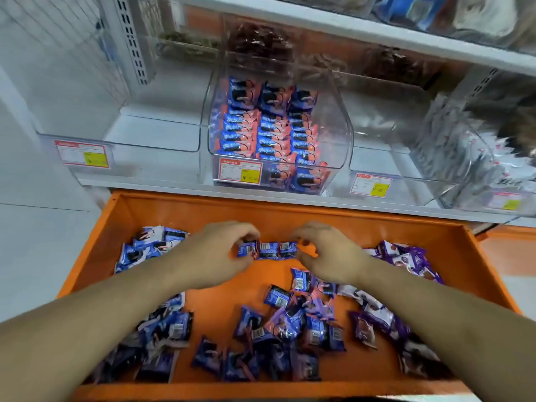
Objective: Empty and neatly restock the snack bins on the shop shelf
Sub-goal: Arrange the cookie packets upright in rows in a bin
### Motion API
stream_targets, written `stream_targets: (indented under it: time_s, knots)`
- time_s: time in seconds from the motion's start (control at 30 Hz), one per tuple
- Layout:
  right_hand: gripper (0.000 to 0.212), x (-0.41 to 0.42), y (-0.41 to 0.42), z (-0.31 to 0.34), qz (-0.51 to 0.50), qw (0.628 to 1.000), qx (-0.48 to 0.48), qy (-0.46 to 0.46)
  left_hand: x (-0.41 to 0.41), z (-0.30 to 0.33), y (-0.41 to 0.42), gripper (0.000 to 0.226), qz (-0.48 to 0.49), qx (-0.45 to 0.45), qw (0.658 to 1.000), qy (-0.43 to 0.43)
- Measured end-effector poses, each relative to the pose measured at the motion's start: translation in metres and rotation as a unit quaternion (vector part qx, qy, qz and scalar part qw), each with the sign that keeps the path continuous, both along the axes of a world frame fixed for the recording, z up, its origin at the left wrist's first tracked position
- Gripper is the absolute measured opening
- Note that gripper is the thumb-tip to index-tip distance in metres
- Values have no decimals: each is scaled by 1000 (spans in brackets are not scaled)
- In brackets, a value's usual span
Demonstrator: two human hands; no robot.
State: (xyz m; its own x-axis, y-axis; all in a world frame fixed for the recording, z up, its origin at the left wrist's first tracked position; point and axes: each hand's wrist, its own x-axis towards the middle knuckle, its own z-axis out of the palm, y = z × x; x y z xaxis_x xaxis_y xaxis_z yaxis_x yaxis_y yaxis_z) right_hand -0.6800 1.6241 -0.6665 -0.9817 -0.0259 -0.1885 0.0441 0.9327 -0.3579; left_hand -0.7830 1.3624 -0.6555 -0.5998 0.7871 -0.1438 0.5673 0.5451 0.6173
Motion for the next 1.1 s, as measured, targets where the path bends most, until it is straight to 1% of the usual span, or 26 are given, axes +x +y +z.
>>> stream_targets:
  time_s: [0.1,0.23,0.37,0.47,0.53,0.6,0.63,0.7,0.77,0.83,0.93,1.03,1.1]
  knots:
    - [54,-3,18,-44,-60,993,33,-96,-4,-53,-1,55,2,-71,997,-8]
    - [68,-18,33,-106,-106,983,1,-152,-17,-121,13,71,28,-117,992,-39]
    - [74,-37,47,-166,-129,981,-14,-144,-40,-179,37,83,26,-122,991,-49]
    - [80,-47,54,-194,-143,980,-12,-137,-59,-213,56,90,17,-123,991,-51]
    - [89,-50,55,-210,-135,981,-1,-139,-65,-230,69,87,9,-127,991,-37]
    - [94,-48,53,-223,-144,981,5,-133,-64,-242,79,78,21,-117,993,-5]
    - [91,-47,52,-228,-150,981,15,-126,-62,-246,82,70,32,-111,993,15]
    - [75,-45,49,-230,-152,981,41,-113,-58,-250,84,52,42,-121,991,44]
    - [58,-44,46,-225,-151,981,53,-112,-53,-248,80,41,51,-136,989,31]
    - [46,-44,45,-215,-158,980,43,-113,-49,-239,72,32,88,-121,988,-26]
    - [36,-42,45,-188,-178,976,-14,-125,-50,-216,53,24,158,-94,976,-118]
    - [28,-42,48,-146,-188,965,-61,-170,-50,-175,35,19,189,-56,959,-205]
    - [25,-43,46,-110,-195,955,-120,-189,-48,-138,26,21,196,-26,945,-260]
